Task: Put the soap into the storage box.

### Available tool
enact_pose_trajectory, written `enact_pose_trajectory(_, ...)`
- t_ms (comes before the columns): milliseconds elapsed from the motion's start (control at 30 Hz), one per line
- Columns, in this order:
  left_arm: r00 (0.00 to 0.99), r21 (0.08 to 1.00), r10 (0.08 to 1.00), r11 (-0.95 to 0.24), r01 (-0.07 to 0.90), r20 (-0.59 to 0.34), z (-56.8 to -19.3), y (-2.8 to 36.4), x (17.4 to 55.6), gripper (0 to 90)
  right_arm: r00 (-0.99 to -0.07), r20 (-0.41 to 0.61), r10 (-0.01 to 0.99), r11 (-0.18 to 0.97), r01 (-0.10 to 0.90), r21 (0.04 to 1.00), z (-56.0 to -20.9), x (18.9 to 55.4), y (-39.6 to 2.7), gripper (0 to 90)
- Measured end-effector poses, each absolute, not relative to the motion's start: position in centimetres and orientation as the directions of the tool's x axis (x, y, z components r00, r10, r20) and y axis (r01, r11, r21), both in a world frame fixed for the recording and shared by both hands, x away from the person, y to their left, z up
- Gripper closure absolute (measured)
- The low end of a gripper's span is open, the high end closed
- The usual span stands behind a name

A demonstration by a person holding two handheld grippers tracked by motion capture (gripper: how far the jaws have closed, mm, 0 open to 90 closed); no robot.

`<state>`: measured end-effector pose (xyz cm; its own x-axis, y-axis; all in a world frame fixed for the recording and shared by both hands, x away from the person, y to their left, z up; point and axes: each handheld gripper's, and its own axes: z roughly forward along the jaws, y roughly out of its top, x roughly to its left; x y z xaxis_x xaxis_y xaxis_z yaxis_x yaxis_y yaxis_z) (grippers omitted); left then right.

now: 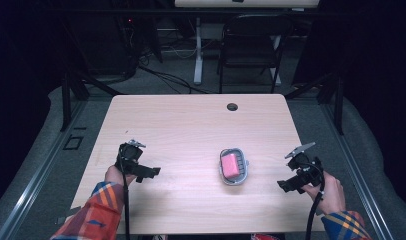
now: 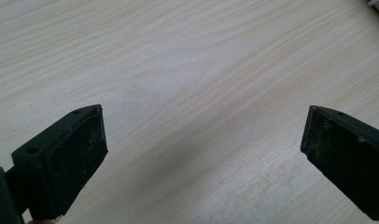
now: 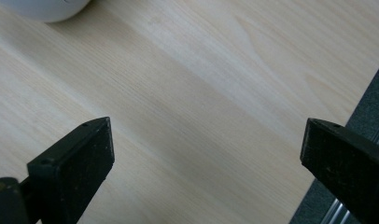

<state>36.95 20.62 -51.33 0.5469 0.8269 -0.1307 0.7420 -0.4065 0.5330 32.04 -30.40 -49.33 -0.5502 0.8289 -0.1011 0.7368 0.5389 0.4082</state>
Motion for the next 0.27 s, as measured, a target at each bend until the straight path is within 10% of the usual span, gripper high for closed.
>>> enact_pose_trajectory(267, 0.557, 0.541, 0.821, -0.412, 0.733, -0.129, -51.3, 20.5, 37.0, 0.3, -0.595, -0.084, 0.800, 0.584, 0.736, 0.342, -51.5, 31.8, -30.1, 2.5)
